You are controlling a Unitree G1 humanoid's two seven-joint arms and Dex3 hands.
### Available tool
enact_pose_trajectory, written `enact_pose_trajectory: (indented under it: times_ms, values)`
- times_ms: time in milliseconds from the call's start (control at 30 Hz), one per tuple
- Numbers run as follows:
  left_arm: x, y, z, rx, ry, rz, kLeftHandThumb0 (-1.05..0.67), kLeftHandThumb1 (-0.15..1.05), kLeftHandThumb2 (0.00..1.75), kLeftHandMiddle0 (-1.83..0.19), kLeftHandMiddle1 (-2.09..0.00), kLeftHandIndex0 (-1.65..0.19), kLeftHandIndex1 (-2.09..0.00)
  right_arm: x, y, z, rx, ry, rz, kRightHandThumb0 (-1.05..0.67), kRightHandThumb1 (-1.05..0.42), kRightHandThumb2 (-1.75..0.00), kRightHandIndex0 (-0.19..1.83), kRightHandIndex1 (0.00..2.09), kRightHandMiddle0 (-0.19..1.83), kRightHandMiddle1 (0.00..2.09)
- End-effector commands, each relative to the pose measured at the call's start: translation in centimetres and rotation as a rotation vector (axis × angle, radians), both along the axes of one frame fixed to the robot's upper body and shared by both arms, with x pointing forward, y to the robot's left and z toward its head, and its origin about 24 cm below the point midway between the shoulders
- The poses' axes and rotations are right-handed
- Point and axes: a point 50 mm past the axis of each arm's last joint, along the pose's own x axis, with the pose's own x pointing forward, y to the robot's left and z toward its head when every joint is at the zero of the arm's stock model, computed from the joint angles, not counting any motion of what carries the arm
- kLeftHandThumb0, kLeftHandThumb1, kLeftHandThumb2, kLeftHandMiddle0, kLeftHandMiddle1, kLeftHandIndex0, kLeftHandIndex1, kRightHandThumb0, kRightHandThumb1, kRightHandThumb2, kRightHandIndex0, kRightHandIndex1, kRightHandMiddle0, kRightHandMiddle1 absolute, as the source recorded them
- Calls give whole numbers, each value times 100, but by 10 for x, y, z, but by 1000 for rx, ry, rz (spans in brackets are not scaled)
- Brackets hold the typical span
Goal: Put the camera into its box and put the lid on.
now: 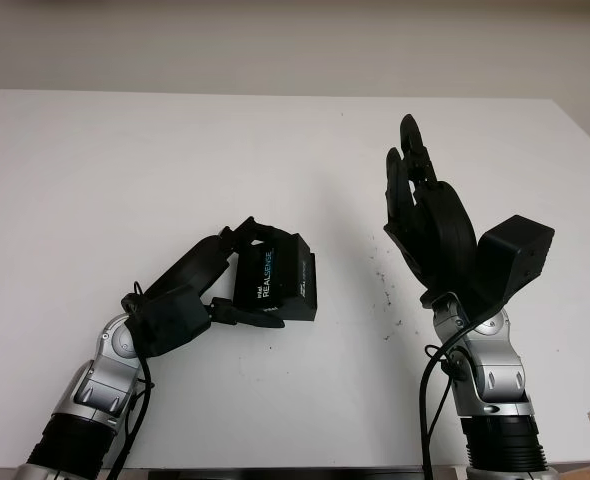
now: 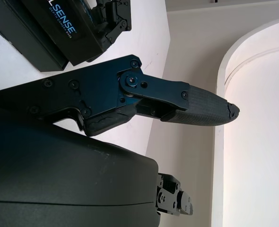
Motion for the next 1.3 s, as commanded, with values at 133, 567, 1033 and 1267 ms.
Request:
enact_pose_trajectory:
  times_ms: [133, 567, 1033, 1267]
  values:
    - [4, 7, 18, 63, -27, 13, -38, 105, 28, -17, -191, -11, -159, -2, 0, 3, -14, -17, 2, -86, -105, -63, -19, 0, -19, 0]
    - [3, 1, 81, 190, -97, 89, -31, 105, 38, -28, -207, -12, -195, -3, 2, 2, -10, -17, 3, -84, -105, -63, -19, 0, -19, 0]
    - [0, -7, 71, 173, 11, 82, -30, 105, 37, -47, -209, -18, -209, -4, 0, 1, -11, -11, 4, -85, -105, -61, -19, 0, -19, 0]
    - [2, -15, 60, 168, 73, 93, -27, 105, 34, -47, -209, -23, -209, -5, 1, 1, -14, -13, 4, -87, -105, -62, -19, 0, -19, 0]
